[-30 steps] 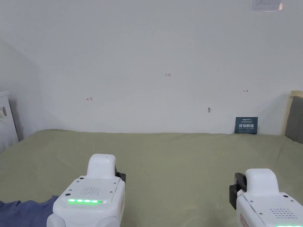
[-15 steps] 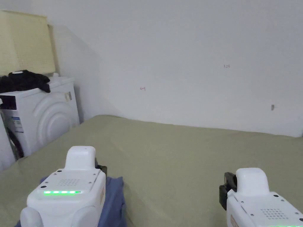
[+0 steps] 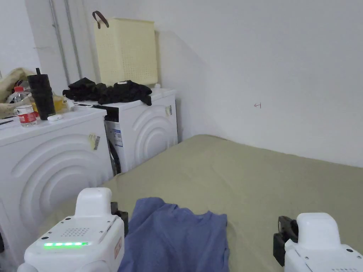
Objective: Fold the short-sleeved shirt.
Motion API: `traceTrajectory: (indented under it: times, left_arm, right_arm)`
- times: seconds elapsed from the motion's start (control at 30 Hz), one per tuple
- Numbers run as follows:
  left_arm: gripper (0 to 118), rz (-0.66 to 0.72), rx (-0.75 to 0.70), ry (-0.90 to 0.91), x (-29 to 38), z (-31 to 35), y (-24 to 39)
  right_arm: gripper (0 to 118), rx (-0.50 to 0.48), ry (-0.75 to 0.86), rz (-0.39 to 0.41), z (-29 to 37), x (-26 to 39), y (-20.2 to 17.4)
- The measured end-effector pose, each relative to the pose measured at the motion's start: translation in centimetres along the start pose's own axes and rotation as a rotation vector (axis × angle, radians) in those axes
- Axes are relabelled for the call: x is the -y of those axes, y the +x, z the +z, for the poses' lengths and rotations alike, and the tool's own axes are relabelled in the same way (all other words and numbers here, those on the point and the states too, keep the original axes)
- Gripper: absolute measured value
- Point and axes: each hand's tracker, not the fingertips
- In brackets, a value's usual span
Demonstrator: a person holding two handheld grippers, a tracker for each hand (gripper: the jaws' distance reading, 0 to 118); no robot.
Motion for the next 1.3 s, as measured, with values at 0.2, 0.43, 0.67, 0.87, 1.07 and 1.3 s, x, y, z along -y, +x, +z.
traceTrajectory:
  times: [0.2,0.43,0.67,0.87,1.07,1.3]
  left_arm:
    - [0,0.0,0.022,-0.019,0.4,-1.9,0.6]
    - [0,-0.012,0.061,-0.081,1.1,-6.1,2.3]
    - [0,-0.038,0.125,-0.243,3.6,-13.5,5.4]
    - [0,-0.05,0.204,-0.4,6.2,-20.6,8.8]
    - [86,-0.068,0.282,-0.615,8.9,-27.4,11.7]
    - [108,-0.154,0.261,-0.763,12.2,-30.7,14.8]
  right_arm:
    - [1,0.009,-0.01,-0.008,-0.7,0.1,0.5]
    - [1,0.034,-0.032,-0.015,-2.0,1.2,1.4]
    - [1,0.045,-0.101,-0.026,-3.5,3.5,2.8]
    - [1,0.052,-0.166,-0.015,-5.1,5.9,3.7]
    - [1,0.082,-0.221,-0.004,-6.2,7.8,5.3]
    - [1,0.101,-0.281,-0.019,-6.6,9.5,6.9]
